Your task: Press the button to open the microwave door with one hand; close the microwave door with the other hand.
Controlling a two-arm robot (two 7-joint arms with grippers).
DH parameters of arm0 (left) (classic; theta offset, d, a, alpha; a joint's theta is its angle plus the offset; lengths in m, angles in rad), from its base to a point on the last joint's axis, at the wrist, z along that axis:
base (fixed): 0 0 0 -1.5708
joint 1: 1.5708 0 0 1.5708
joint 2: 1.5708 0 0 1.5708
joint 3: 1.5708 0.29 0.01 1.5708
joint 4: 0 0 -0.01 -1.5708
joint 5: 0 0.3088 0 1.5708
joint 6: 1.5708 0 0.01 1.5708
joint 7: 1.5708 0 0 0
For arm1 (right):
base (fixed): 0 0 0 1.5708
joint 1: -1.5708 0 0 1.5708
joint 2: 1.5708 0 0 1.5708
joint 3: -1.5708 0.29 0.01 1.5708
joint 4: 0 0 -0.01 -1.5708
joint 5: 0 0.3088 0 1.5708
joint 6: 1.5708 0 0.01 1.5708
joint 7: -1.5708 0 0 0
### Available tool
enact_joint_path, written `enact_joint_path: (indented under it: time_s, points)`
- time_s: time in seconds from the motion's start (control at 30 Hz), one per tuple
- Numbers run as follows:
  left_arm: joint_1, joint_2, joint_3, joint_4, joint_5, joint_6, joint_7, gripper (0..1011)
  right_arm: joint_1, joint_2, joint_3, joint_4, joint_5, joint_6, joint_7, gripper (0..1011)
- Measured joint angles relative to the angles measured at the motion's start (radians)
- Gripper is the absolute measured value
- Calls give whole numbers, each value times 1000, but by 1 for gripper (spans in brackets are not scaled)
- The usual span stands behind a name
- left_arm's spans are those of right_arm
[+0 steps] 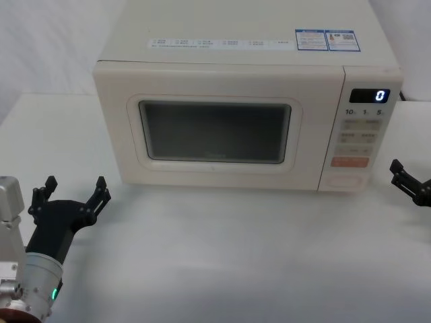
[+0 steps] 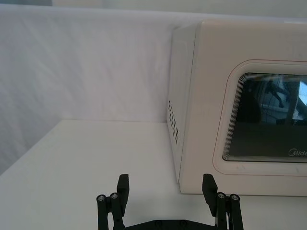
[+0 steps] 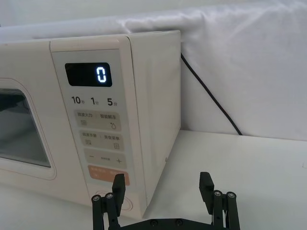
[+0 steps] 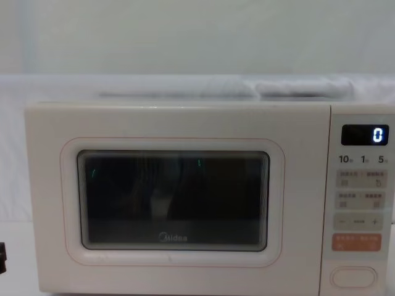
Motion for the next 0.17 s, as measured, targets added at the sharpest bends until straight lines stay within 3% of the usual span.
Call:
enact_joint_path:
  time_s: [0.17]
  points:
    - [0, 0, 0, 0, 0, 0, 0, 1001, 0, 0, 0, 0, 0, 0, 0, 1002]
